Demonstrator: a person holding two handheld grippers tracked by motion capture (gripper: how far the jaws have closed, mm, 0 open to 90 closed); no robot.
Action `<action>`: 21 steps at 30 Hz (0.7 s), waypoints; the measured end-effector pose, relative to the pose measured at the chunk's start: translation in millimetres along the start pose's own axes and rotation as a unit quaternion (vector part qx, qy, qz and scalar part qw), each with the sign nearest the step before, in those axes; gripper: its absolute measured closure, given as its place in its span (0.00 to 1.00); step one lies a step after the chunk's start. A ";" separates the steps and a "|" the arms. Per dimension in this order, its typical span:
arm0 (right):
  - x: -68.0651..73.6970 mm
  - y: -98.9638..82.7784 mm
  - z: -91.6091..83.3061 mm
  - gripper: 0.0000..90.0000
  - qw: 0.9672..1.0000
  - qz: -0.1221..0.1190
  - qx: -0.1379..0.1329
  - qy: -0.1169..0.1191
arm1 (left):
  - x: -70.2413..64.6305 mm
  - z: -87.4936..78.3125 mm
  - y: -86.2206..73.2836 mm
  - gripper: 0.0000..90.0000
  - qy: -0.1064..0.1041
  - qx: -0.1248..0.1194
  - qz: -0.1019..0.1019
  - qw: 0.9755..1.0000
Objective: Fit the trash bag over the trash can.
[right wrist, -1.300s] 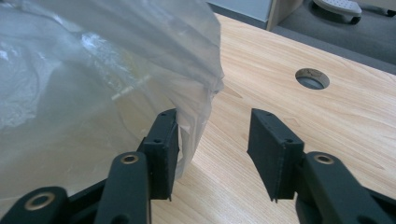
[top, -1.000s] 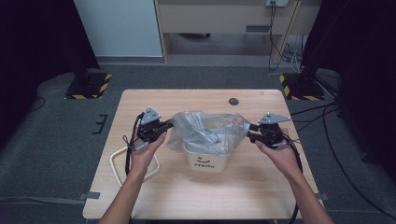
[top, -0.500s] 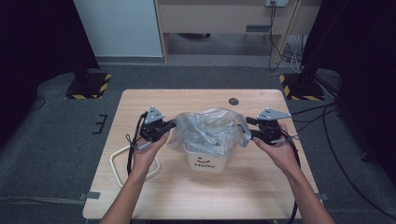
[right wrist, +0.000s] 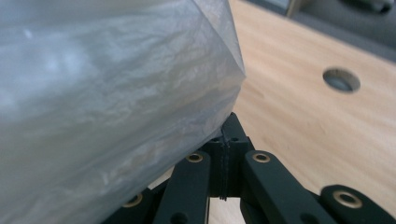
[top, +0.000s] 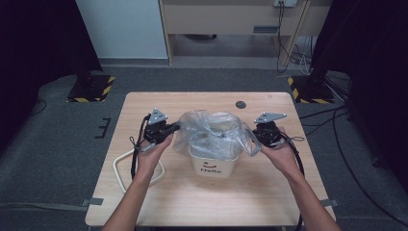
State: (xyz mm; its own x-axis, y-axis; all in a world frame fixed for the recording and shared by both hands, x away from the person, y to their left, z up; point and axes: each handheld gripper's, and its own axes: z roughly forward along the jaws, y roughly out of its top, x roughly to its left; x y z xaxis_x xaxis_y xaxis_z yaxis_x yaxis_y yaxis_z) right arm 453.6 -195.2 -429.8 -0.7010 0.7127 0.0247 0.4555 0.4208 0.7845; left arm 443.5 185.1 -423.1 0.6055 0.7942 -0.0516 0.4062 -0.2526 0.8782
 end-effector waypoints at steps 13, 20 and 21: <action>-8.9 -12.6 25.1 1.00 0.996 0.025 0.086 -0.005 | 10.2 31.7 -14.4 1.00 0.000 0.037 -0.031 0.999; -7.5 -15.0 34.1 1.00 0.993 0.037 0.113 0.011 | 6.8 42.6 -29.7 1.00 -0.011 0.074 -0.037 0.997; -6.1 -14.8 35.5 1.00 0.992 0.039 0.119 0.012 | 6.0 43.6 -31.6 1.00 -0.013 0.077 -0.038 0.996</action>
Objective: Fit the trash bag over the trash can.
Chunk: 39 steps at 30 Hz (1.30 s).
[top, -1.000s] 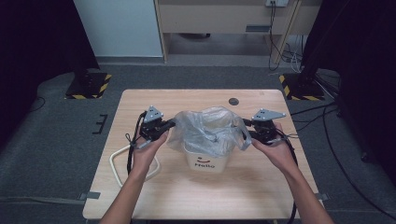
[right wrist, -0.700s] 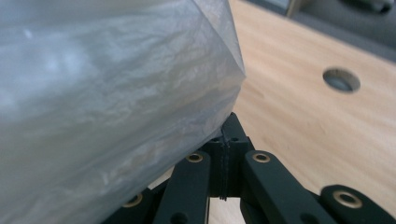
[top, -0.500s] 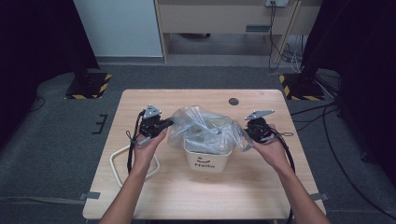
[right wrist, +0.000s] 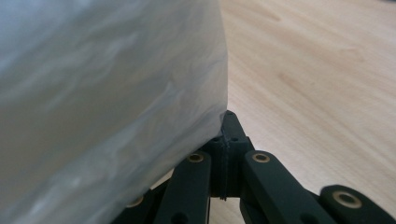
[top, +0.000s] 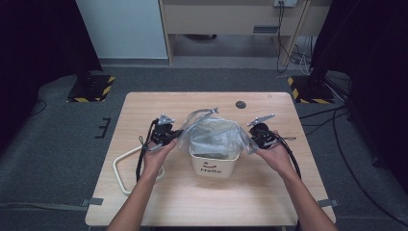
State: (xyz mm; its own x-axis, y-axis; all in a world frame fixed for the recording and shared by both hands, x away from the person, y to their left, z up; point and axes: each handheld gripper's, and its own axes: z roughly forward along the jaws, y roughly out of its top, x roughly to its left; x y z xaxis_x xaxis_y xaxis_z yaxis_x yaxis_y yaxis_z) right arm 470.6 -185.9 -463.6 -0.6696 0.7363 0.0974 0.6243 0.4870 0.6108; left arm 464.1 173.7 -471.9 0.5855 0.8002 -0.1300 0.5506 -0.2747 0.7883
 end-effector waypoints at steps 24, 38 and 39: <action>5.0 2.3 20.3 1.00 1.000 0.006 0.026 0.011 | -29.1 1.9 -29.3 1.00 -0.036 0.021 0.002 0.999; 7.6 7.7 28.2 1.00 0.999 0.019 0.021 0.019 | -41.5 2.0 -37.8 1.00 -0.038 0.010 -0.004 0.999; 6.7 7.5 29.2 1.00 1.000 0.012 0.018 0.017 | -42.3 1.9 -38.3 1.00 -0.036 0.010 -0.002 0.999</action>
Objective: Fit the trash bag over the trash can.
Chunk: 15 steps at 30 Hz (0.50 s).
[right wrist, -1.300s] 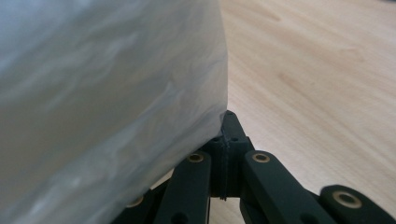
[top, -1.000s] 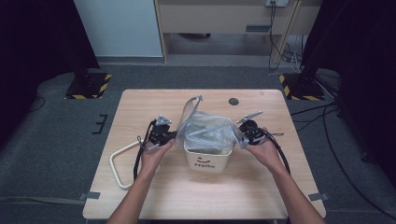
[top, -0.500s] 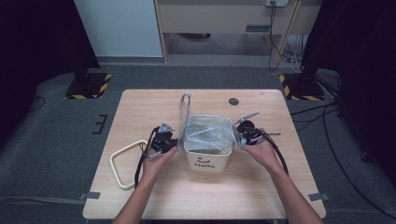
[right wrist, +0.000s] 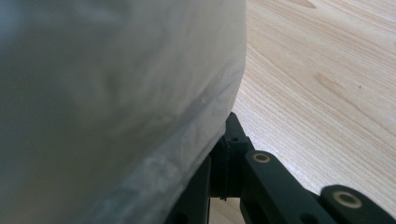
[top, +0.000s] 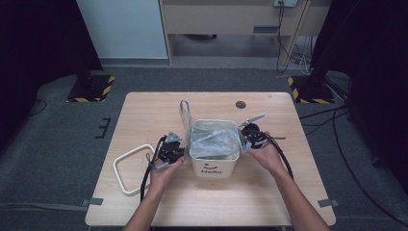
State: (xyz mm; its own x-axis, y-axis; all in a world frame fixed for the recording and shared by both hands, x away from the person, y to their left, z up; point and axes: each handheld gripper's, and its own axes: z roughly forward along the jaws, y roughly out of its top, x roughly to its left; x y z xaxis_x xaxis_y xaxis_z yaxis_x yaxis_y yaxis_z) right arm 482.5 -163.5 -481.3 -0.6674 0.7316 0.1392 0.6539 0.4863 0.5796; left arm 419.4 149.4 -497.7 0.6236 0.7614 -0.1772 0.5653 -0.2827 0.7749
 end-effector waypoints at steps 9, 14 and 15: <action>-0.3 0.9 1.3 1.00 1.000 0.010 0.006 0.003 | 7.0 -3.0 -5.3 1.00 0.004 -0.004 -0.014 1.000; -2.9 -0.1 -0.4 1.00 1.000 0.011 0.014 0.000 | 9.1 -2.8 -6.8 1.00 0.003 -0.002 -0.017 1.000; -2.8 -0.1 -1.0 1.00 1.000 0.013 0.016 0.001 | 9.2 -2.6 -7.1 1.00 0.002 -0.002 -0.019 1.000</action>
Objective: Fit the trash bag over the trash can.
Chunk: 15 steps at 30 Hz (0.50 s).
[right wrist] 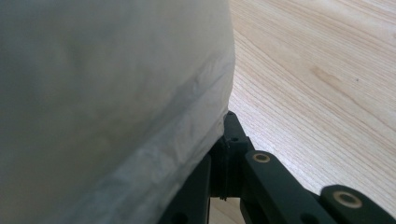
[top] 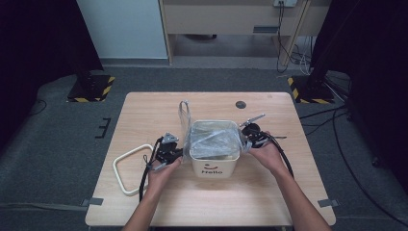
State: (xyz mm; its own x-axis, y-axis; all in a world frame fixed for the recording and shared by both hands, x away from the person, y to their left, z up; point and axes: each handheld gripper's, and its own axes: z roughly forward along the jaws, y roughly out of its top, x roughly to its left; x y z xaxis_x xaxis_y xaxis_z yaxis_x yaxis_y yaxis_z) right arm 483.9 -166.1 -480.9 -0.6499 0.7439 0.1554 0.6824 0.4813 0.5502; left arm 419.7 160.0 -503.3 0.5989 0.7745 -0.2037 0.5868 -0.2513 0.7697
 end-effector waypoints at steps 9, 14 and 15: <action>-3.2 -2.1 0.1 1.00 1.000 -0.001 0.011 -0.001 | 7.4 -0.8 -1.5 1.00 0.006 0.000 -0.007 1.000; -4.6 -3.3 -2.2 1.00 1.000 0.010 0.015 -0.001 | 8.3 -0.1 -1.5 1.00 0.005 0.002 -0.009 1.000; -4.8 -3.5 -2.2 1.00 1.000 0.007 0.013 -0.001 | 8.4 0.1 -1.6 1.00 0.005 0.002 -0.009 1.000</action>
State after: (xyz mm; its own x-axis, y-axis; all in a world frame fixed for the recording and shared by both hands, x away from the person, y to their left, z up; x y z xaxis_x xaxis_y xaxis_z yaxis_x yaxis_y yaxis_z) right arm 483.9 -172.3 -481.8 -0.6390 0.7522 0.1608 0.7005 0.4827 0.5257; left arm 423.9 166.9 -506.2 0.5828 0.7844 -0.2124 0.6002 -0.2393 0.7632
